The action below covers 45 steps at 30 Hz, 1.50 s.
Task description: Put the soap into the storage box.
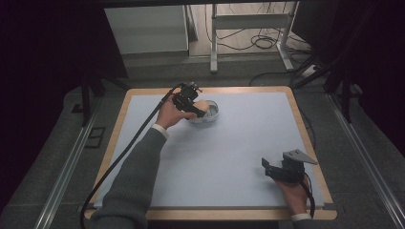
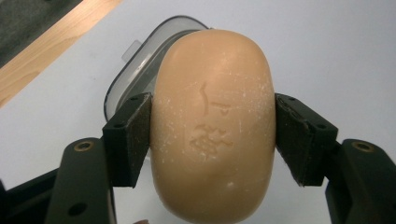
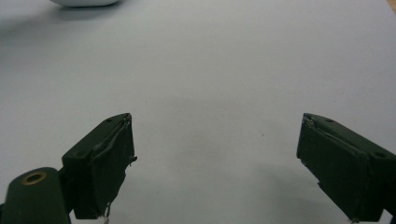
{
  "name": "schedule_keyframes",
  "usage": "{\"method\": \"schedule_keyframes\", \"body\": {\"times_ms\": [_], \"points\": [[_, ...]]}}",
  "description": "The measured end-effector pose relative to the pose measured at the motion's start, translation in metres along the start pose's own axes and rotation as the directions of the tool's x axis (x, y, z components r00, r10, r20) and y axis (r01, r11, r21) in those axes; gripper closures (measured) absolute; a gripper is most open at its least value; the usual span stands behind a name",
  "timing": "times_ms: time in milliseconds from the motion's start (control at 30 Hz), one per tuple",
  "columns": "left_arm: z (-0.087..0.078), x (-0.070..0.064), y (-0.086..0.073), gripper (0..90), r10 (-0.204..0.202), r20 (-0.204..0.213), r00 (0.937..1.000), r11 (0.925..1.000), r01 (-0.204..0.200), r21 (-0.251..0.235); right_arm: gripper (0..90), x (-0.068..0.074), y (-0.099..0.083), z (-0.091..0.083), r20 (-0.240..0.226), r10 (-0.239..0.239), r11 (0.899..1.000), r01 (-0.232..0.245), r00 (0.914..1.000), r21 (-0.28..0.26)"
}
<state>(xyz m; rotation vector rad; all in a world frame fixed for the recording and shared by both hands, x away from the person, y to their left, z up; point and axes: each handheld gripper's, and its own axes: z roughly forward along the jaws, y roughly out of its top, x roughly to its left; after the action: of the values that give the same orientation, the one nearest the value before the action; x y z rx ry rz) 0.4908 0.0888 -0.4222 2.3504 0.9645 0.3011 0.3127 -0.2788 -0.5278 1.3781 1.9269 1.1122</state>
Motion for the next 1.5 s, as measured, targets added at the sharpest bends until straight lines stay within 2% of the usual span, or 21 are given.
{"method": "schedule_keyframes", "body": {"times_ms": [233,367,433,700,767,867,1000,1100,1367,1400,1467,1500], "points": [[0.006,0.005,0.008,32.4,0.001,-0.013,0.9999,0.9999,-0.001,0.013,11.3,0.0,0.0,0.0,0.0,0.0,1.0,0.0,1.0,0.001],[0.008,0.007,0.013,32.4,0.013,-0.007,0.9999,0.9998,-0.013,0.017,11.3,0.0,0.0,0.0,0.0,-0.002,1.0,0.002,1.0,0.002],[0.01,0.008,0.015,32.4,0.024,-0.018,0.9996,0.9992,-0.023,0.032,11.3,0.0,0.0,0.0,-0.002,0.001,1.0,-0.001,1.0,0.004],[0.027,0.012,0.027,32.4,0.041,-0.04,0.9984,0.9972,-0.038,0.065,11.3,0.0,0.0,0.001,-0.001,-0.004,1.0,0.004,1.0,0.01],[0.03,0.013,0.027,32.5,0.033,-0.04,0.9987,0.9976,-0.031,0.061,11.3,0.0,0.0,0.001,0.0,-0.006,1.0,0.006,1.0,0.009],[0.04,0.016,0.028,32.4,0.034,-0.045,0.9984,0.9958,-0.031,0.086,11.3,0.0,0.0,0.001,-0.001,-0.006,1.0,0.006,1.0,0.008],[0.045,0.018,0.027,32.4,0.031,-0.045,0.9985,0.9951,-0.026,0.095,11.3,0.0,0.0,0.001,-0.002,-0.004,1.0,0.004,1.0,0.008],[0.051,0.019,0.025,32.5,0.049,-0.035,0.9982,0.9933,-0.045,0.106,11.3,0.0,0.0,0.001,-0.002,-0.005,1.0,0.005,1.0,0.009],[0.062,0.017,0.022,32.2,0.049,-0.029,0.9984,0.9903,-0.045,0.131,11.3,0.0,0.0,0.001,-0.001,-0.003,1.0,0.003,1.0,0.007],[0.062,0.017,0.022,32.5,0.049,-0.029,0.9984,0.9903,-0.045,0.131,11.3,0.0,0.0,0.001,-0.001,-0.003,1.0,0.003,1.0,0.007],[0.058,0.016,0.022,32.4,0.026,-0.013,0.9996,0.9963,-0.025,0.082,11.3,0.0,0.0,0.0,-0.001,0.001,1.0,-0.001,1.0,0.005],[0.058,0.016,0.022,31.2,0.026,-0.013,0.9996,0.9963,-0.025,0.082,11.3,0.0,0.0,0.0,-0.001,0.001,1.0,-0.001,1.0,0.005]]}}
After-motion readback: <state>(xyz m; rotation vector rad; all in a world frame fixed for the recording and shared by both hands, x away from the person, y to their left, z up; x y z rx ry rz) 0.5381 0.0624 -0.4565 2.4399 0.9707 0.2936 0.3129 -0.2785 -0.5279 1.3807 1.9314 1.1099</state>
